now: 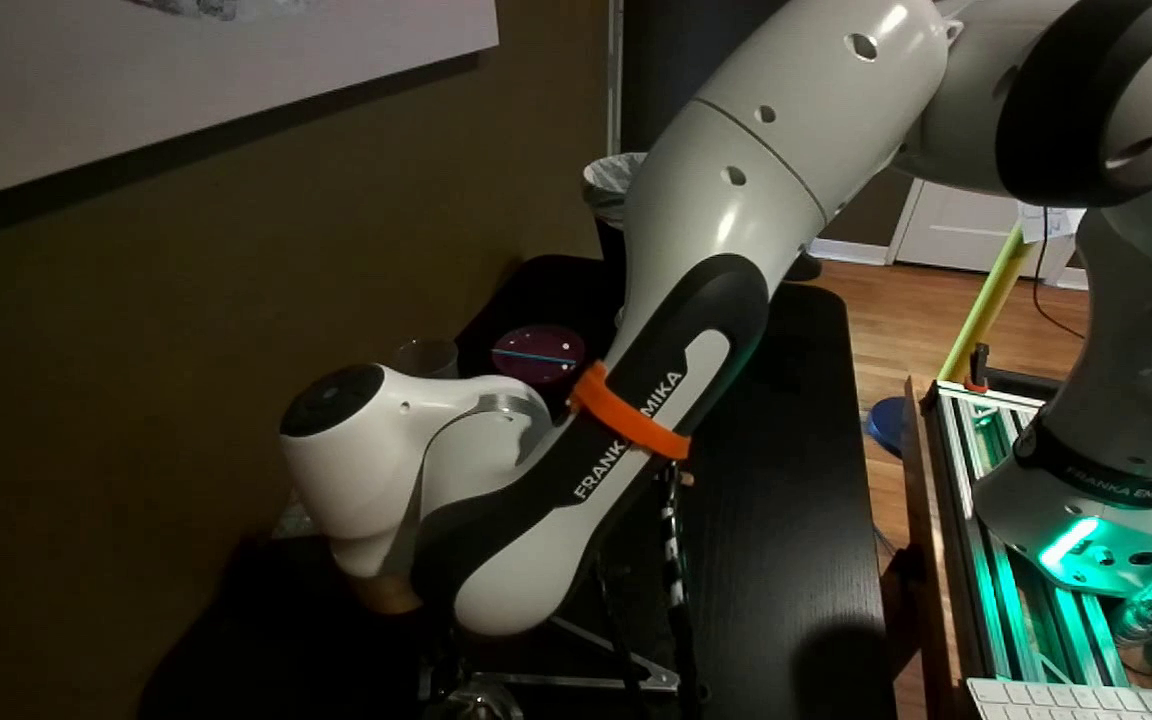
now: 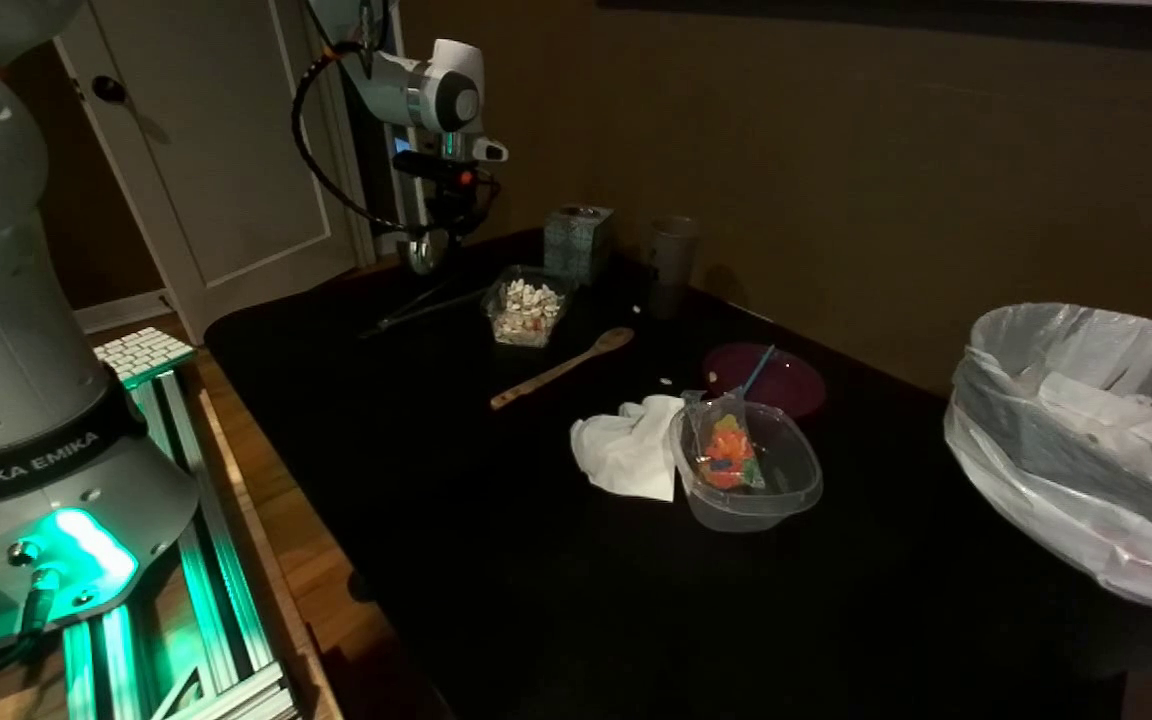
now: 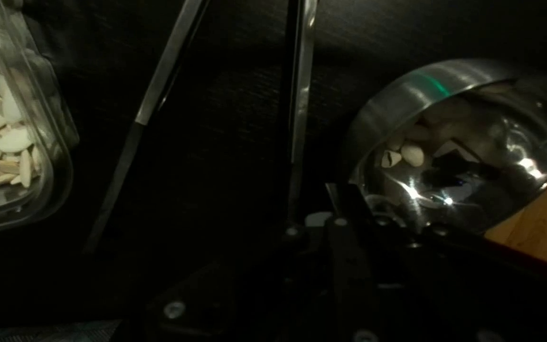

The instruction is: Put the silver bowl on top of the tissue box

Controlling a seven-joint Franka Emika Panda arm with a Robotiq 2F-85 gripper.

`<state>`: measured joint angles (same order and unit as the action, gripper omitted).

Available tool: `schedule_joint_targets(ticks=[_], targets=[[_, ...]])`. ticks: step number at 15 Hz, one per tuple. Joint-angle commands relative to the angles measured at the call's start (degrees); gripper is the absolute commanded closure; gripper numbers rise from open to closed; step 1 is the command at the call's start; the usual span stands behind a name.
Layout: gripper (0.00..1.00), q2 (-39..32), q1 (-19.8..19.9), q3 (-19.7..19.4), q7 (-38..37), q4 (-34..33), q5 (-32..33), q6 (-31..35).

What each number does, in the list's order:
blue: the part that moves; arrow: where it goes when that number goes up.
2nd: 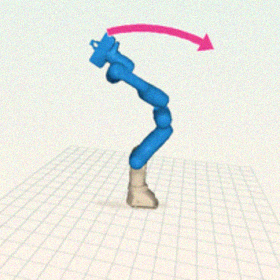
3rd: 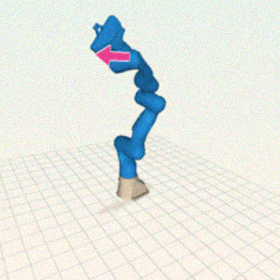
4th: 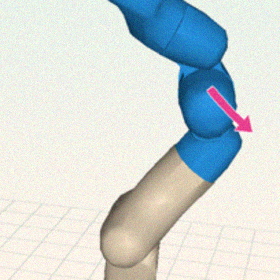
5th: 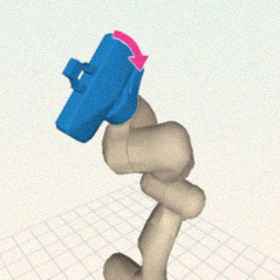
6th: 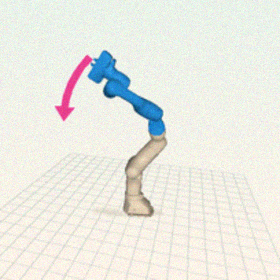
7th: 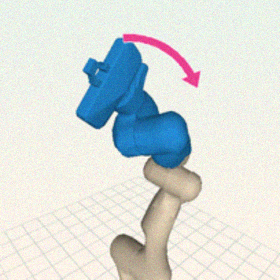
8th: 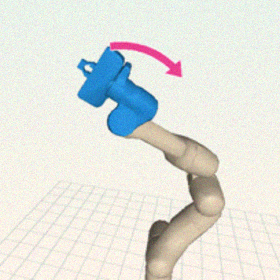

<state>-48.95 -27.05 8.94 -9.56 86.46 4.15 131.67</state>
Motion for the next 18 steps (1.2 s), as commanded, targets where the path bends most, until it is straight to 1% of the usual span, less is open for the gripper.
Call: schedule_joint_targets(ticks=[1,4,5,8,9,11,13,14,15,16,17,18], targets=[[0.99,6.3,3.1,2.0,4.0,8.6,-0.6,6.9],[0.99,11.5,7.2,4.9,11.3,17.3,-1.4,17.3],[0.99,13.1,8.5,5.9,13.2,19.8,-1.8,19.7],[0.99,18.1,11.2,7.5,14.9,27.8,-2.6,26.4],[0.99,19.3,11.6,7.5,14.2,30.0,-2.8,29.6],[0.99,20.9,11.6,7.0,10.6,33.5,-4.5,38.5],[0.99,22.5,10.3,5.1,7.3,36.3,-5.2,46.0],[0.99,23.6,10.9,5.1,6.7,38.1,-5.9,48.9],[0.99,24.2,11.0,5.0,6.7,39.0,-5.6,49.9],[0.99,24.6,10.9,4.8,7.8,38.4,-4.5,43.6],[0.98,21.7,11.3,5.5,8.2,35.9,-4.6,47.1],[0.98,22.4,11.4,5.3,8.3,36.5,-4.6,45.9]])
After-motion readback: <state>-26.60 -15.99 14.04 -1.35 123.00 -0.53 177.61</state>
